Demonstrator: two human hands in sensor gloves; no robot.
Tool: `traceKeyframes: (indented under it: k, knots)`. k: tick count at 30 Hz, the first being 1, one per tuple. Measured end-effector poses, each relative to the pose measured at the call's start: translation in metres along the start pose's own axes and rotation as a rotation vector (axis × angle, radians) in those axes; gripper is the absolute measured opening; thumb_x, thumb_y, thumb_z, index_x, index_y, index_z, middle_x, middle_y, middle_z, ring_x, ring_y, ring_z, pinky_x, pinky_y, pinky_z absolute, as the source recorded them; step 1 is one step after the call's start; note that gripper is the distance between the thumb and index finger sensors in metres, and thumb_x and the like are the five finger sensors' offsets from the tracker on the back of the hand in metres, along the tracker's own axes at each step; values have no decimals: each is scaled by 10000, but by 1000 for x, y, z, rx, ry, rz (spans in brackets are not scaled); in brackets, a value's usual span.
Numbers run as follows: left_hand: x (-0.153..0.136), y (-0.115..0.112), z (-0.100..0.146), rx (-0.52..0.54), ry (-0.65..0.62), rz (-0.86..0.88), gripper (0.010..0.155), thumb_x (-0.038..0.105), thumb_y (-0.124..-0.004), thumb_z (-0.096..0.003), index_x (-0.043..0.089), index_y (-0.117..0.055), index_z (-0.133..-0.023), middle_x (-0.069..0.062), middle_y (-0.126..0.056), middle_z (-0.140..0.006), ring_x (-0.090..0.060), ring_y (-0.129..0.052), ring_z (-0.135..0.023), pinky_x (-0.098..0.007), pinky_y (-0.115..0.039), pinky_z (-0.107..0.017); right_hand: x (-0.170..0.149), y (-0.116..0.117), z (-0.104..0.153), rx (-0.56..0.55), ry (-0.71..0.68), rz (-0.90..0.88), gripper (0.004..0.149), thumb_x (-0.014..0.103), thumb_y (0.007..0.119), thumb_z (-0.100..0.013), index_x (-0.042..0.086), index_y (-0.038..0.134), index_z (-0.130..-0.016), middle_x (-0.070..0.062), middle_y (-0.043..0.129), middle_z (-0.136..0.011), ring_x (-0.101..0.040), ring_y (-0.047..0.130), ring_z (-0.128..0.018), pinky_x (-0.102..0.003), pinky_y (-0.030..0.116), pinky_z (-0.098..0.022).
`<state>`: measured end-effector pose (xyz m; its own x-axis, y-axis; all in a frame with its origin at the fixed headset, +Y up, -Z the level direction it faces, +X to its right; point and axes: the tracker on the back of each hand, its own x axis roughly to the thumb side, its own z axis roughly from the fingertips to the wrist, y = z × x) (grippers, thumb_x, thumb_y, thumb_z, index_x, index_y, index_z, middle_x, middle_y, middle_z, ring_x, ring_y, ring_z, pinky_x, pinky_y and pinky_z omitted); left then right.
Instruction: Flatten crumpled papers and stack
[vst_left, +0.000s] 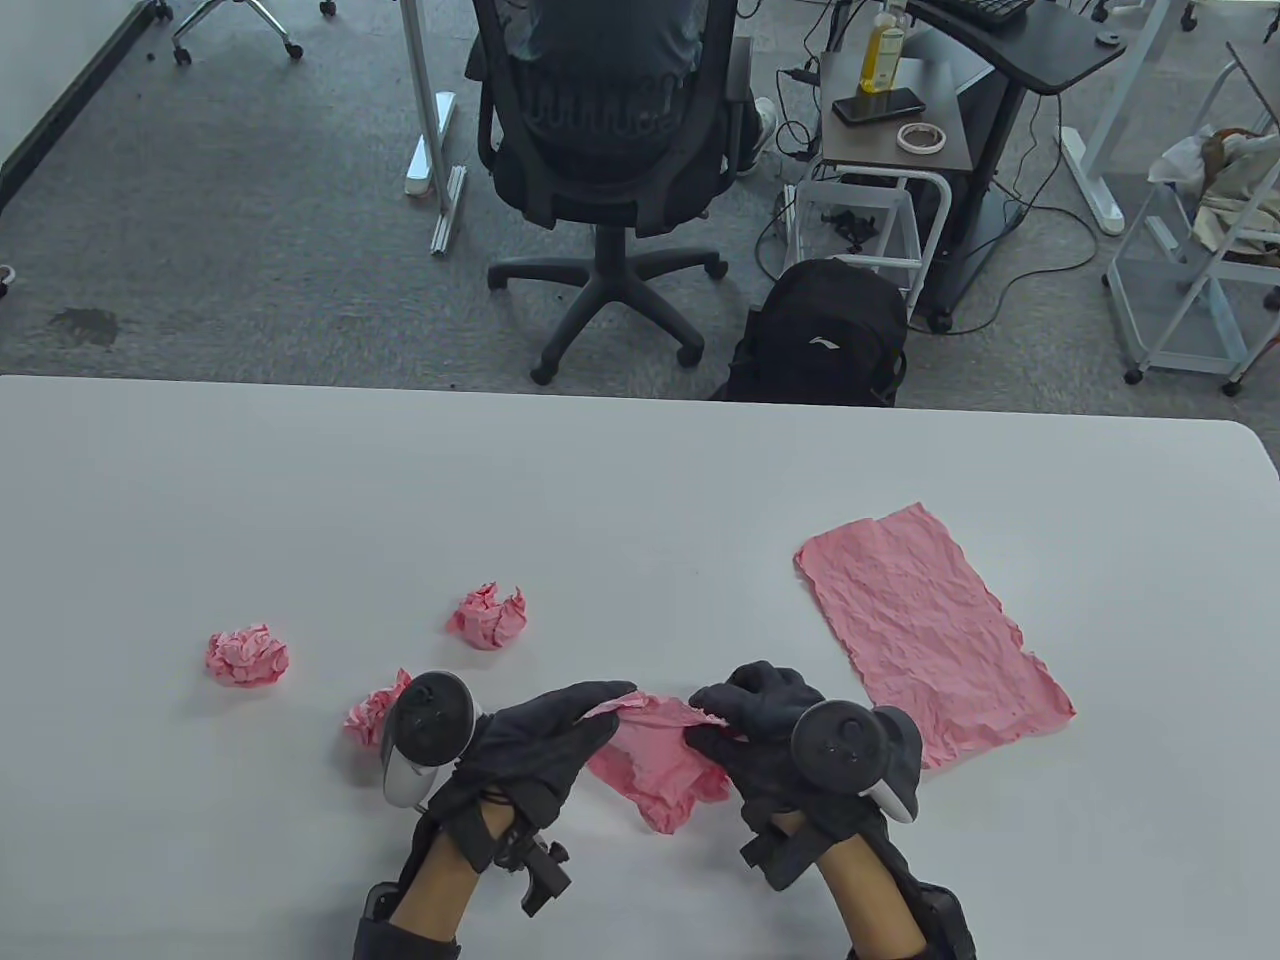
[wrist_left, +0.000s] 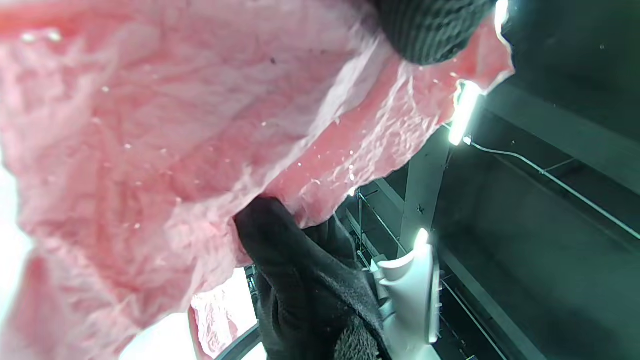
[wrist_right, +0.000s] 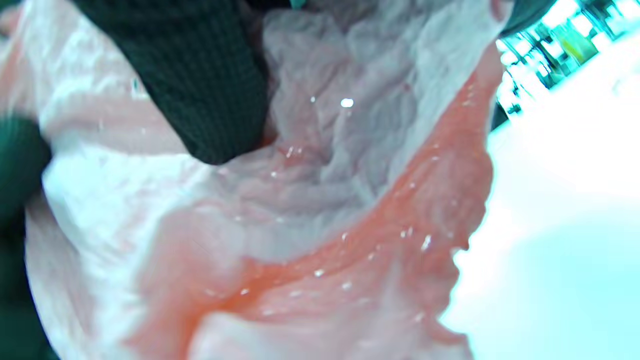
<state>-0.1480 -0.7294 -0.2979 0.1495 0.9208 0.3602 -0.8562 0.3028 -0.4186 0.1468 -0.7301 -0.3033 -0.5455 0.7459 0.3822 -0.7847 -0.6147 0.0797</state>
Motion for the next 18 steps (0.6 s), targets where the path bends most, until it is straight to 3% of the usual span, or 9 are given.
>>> traceKeyframes:
  k: [2, 3, 7, 12, 14, 15, 18]
  knots:
    - [-3, 6, 1, 15, 11, 31, 516, 542, -688, -561, 268, -794, -985, 2, -893, -898, -302, -966, -817, -569, -682, -704, -10, -5, -2, 22, 9, -165, 439, 350, 914, -453, 166, 789, -833, -211, 593, -1045, -543, 486, -960, -737, 420, -628]
    - [-4, 9, 2, 34, 14, 32, 518, 536, -688, -562, 262, -794, -989, -13, -891, -902, -314, -962, -819, -573, -679, -702, -15, -7, -3, 60, -9, -267, 441, 327, 915, -459, 180, 764, -846, -217, 616, -1046, -558, 461, -976, -748, 402, -628]
    - [-6, 12, 3, 49, 29, -27, 509, 534, -687, -561, 273, -801, -983, 3, -897, -896, -298, -974, -810, -565, -691, -696, -19, -7, -5, 165, -20, -455, 438, 233, 905, -465, 150, 721, -853, -119, 919, -791, -473, 812, -828, -742, 489, -608]
    - [-5, 22, 7, 127, 23, -33, 509, 537, -682, -566, 278, -791, -990, 0, -890, -902, -294, -972, -812, -557, -693, -699, -18, -7, -4, 252, 85, -280, 654, 306, 918, -461, 123, 608, -1007, -85, 864, -648, -423, 857, -708, -723, 539, -584]
    - [-6, 27, 10, 170, 29, -32, 507, 541, -678, -570, 284, -783, -994, 15, -885, -907, -284, -968, -820, -551, -692, -704, -21, -11, -3, 203, 127, -164, 533, 319, 920, -458, 129, 766, -931, -71, 880, -576, -395, 886, -648, -718, 558, -573]
    - [-6, 29, 11, 181, 33, -32, 505, 539, -681, -569, 284, -786, -992, 17, -886, -906, -285, -968, -818, -552, -692, -703, -24, -14, -3, 162, 134, -107, 440, 338, 917, -451, 132, 862, -836, -58, 884, -560, -380, 898, -630, -705, 578, -566]
    - [-9, 34, 13, 229, 60, -56, 503, 537, -679, -570, 279, -789, -988, 11, -892, -897, -281, -977, -805, -544, -703, -696, -31, -21, -2, 96, 179, -87, 404, 332, 919, -447, 144, 873, -802, -101, 846, -694, -483, 780, -780, -710, 549, -578]
